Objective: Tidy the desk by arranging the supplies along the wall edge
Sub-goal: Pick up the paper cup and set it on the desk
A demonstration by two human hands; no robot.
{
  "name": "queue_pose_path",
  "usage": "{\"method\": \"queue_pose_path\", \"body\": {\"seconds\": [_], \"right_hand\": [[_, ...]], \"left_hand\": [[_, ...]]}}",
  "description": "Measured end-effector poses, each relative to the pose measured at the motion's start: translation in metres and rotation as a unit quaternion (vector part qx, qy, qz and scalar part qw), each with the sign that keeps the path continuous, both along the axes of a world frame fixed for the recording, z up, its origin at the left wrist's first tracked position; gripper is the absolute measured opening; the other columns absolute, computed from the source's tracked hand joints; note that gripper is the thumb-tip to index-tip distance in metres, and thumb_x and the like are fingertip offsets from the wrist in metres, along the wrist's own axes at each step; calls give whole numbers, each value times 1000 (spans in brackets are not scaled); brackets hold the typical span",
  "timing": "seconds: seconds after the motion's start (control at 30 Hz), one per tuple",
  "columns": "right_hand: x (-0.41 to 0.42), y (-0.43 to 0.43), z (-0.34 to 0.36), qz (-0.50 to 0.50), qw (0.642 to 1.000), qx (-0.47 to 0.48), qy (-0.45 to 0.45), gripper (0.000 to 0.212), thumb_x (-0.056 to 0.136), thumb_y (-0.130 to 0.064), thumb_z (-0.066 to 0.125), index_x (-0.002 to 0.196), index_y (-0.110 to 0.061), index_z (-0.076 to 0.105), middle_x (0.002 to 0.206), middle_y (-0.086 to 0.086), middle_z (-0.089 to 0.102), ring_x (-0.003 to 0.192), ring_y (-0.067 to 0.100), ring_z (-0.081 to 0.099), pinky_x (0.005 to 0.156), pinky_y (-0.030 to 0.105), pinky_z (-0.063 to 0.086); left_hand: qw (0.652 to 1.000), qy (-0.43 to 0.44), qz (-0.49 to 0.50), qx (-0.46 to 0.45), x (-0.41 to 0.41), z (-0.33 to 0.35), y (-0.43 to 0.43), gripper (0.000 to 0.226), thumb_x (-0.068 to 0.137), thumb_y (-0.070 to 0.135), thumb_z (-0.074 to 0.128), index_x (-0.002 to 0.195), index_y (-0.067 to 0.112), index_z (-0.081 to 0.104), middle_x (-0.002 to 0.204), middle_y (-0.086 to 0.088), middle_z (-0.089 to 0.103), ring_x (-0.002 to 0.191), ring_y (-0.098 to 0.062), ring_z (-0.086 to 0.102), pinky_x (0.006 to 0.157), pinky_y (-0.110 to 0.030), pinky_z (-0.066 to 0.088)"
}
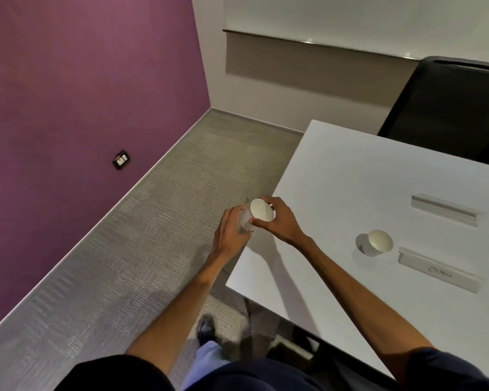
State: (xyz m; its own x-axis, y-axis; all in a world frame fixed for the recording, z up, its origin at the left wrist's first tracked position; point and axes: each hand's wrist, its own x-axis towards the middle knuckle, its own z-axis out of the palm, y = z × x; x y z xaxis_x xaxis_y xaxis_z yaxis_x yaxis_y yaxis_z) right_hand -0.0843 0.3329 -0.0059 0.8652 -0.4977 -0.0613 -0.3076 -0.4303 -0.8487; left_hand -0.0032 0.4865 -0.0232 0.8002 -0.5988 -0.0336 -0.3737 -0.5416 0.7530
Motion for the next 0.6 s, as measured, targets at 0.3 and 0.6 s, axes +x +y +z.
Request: {"method": "queue_pose_path", "body": {"seconds": [0.3, 0.6], "right_hand": [[69, 34, 7, -4, 1000, -22, 10, 82, 66, -47, 86, 134, -21, 48, 133, 1, 52, 118, 21, 56, 98, 37, 50], [162, 76, 8, -43, 997, -59, 6, 83, 66, -51, 83, 134, -19, 49, 133, 3, 53, 117, 21, 56, 98, 44, 51]], "left_hand": [[1000, -3, 6, 15, 68, 1, 43, 61, 84, 11, 68, 139, 24, 44, 137, 4, 49, 128, -13, 50, 99, -39, 51], [999, -32, 3, 28, 176, -4, 98, 48, 96, 30, 57, 142, 22, 45, 145, 3, 51, 137, -13, 44, 109, -39, 44]]}}
